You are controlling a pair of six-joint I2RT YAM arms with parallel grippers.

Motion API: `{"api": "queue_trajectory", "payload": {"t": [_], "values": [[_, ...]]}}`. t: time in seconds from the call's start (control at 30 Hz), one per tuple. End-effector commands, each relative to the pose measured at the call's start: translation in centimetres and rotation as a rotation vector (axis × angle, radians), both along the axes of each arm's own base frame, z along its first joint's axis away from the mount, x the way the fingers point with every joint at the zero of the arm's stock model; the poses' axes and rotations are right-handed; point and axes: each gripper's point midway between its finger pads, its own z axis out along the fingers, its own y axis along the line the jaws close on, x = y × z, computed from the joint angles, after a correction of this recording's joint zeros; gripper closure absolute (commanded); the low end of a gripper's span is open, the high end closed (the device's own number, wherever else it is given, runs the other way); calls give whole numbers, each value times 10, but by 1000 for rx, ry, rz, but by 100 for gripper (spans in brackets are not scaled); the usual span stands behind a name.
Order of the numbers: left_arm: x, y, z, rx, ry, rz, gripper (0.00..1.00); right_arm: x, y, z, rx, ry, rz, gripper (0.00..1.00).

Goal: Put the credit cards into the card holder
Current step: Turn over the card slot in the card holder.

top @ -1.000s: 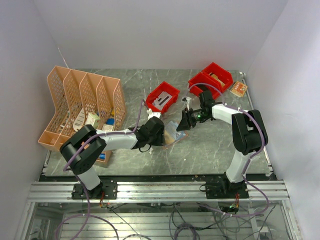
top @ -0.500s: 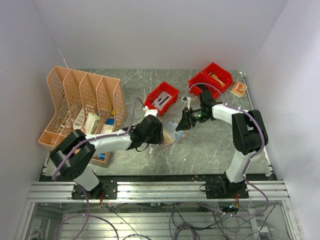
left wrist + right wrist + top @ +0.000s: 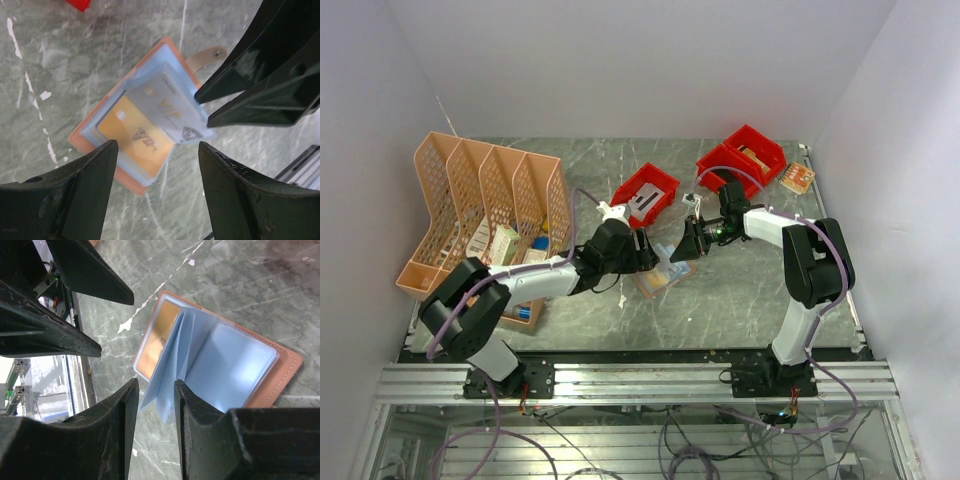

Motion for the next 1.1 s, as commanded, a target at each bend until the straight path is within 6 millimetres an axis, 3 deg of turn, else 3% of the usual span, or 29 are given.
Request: {"api": "queue_trajectory", "payload": {"t": [0.0,0.33,0.73,1.07], "values": [[12,-13,19,-164,-19,34,23,-6,2,-3,37,41,15,66],[21,-23,12,-246,7,79,21,-8,4,-7,49,68,24,67],[27,-31,-8,-217,38,74,25,-10,6,-9,49,79,32,68],[34,-34,-2,-235,21,73,25,-10,6,-9,46,77,33,68]]}}
